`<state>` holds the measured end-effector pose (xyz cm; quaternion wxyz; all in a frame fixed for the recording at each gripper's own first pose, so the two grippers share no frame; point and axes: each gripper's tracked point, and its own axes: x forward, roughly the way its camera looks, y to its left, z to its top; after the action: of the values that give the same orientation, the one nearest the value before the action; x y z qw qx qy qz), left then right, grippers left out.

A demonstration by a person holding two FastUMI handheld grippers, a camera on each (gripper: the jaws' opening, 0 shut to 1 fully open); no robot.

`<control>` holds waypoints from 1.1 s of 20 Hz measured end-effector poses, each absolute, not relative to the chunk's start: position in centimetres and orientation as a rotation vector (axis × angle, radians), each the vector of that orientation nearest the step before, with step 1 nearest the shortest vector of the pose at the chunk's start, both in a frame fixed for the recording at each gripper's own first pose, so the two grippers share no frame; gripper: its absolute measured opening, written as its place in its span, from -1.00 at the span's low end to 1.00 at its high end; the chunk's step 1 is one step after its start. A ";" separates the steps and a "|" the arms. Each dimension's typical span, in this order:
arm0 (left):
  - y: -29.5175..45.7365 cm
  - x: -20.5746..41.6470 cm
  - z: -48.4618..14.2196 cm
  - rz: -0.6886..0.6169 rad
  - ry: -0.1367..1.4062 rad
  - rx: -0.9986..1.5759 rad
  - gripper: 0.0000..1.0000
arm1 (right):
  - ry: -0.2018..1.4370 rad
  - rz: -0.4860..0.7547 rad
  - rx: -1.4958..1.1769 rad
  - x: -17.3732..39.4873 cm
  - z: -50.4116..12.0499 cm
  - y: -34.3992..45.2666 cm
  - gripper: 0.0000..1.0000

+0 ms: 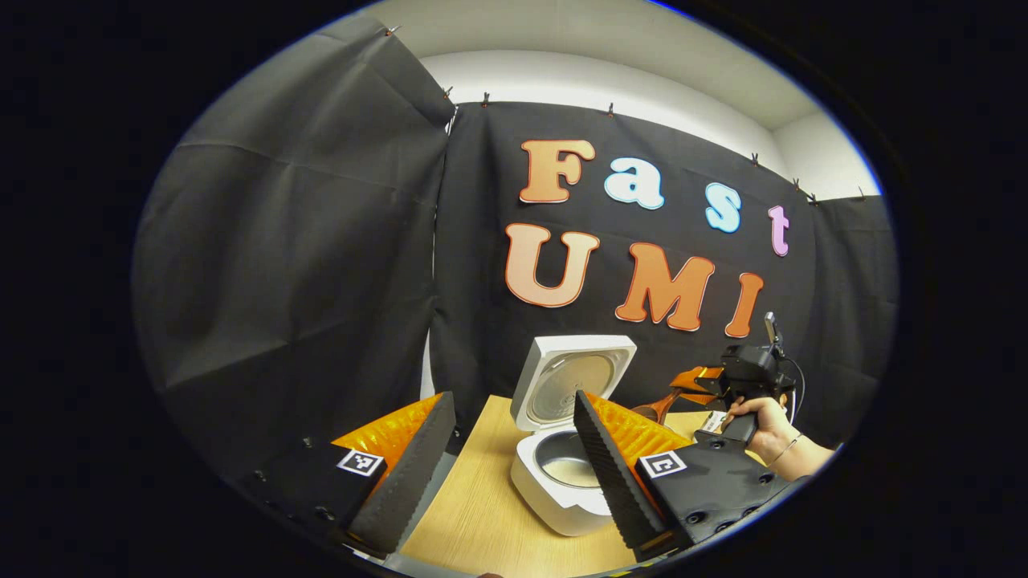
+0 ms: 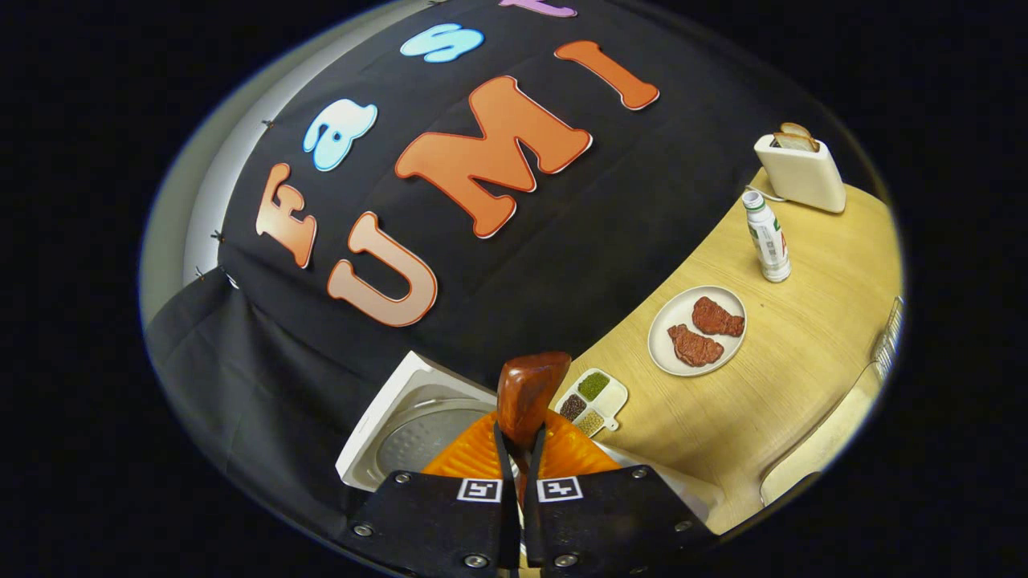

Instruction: Close the left gripper, press the button to open the rice cooker; take a wooden spoon from the chopstick holder with the right hand, scoop a spoonful of rice and pour it into the rice cooker, then put the wooden spoon back into the chopstick holder.

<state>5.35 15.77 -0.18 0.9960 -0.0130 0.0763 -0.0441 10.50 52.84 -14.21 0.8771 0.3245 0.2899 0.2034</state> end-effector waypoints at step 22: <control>16.1 4.7 -0.1 -0.096 0.152 -0.006 1.00 | 0.366 0.585 0.238 8.0 -12.7 55.6 -0.97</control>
<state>4.65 16.07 -0.11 0.9960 -0.0028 0.0759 -0.0477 8.00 55.58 -12.68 0.9341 0.1164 0.1790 0.2861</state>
